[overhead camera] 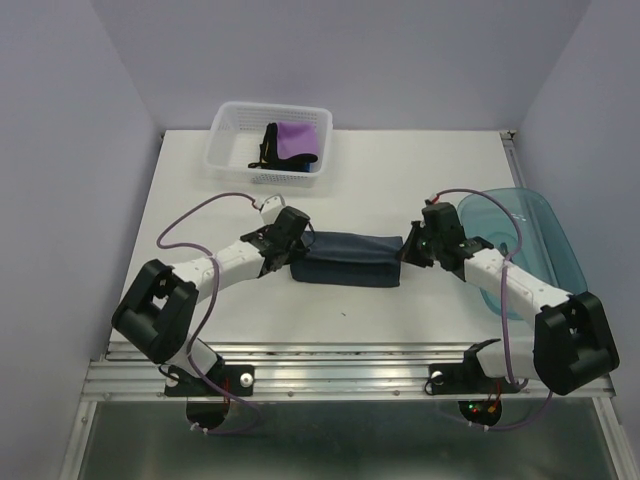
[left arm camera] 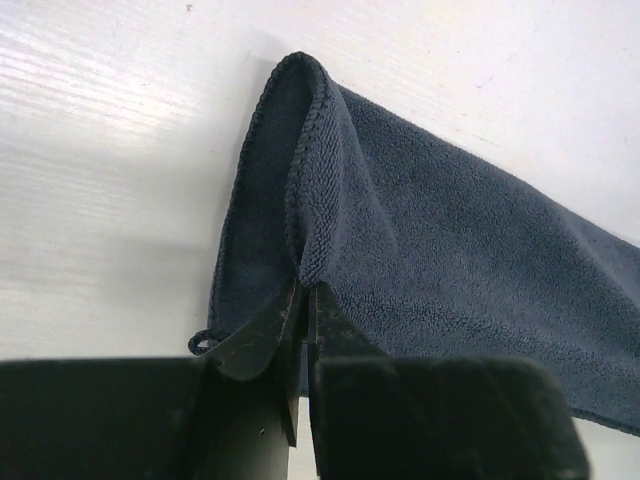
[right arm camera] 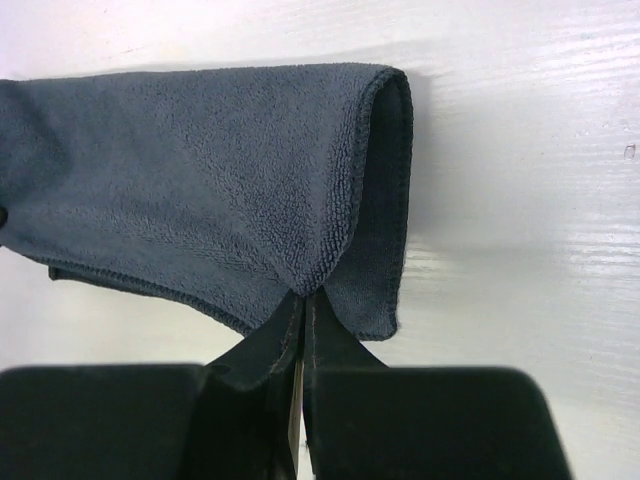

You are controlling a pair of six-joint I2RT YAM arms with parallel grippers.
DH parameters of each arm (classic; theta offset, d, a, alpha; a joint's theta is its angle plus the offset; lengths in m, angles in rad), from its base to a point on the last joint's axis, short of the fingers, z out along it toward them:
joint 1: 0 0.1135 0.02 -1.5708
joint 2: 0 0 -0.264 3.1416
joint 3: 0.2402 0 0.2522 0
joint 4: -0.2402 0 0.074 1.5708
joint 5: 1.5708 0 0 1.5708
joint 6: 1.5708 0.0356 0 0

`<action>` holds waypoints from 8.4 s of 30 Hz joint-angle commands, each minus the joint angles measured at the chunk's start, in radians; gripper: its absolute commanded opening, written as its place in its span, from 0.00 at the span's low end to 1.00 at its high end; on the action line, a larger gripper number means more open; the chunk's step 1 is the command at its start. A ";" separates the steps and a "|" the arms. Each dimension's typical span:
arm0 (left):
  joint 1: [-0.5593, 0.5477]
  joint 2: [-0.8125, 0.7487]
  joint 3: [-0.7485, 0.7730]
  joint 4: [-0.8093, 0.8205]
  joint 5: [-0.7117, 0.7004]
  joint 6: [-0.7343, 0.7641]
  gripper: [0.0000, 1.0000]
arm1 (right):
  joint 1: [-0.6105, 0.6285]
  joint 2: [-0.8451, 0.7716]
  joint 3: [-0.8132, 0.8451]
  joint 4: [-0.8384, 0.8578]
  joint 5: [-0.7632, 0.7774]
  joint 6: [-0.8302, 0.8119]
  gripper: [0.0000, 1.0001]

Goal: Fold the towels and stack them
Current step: Fold the towel

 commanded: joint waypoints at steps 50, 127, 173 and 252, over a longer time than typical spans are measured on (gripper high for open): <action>-0.003 -0.076 -0.052 -0.043 -0.018 0.048 0.82 | -0.006 0.027 -0.016 -0.035 0.043 -0.016 0.65; 0.096 0.045 -0.085 0.057 0.129 0.199 0.00 | 0.069 0.217 0.050 -0.086 0.151 0.004 0.38; 0.142 0.028 -0.194 0.196 0.235 0.171 0.00 | 0.423 0.371 0.455 0.054 -0.016 -0.160 0.01; 0.160 -0.242 -0.265 0.054 0.157 0.079 0.65 | 0.502 0.225 0.391 0.065 0.042 -0.116 0.88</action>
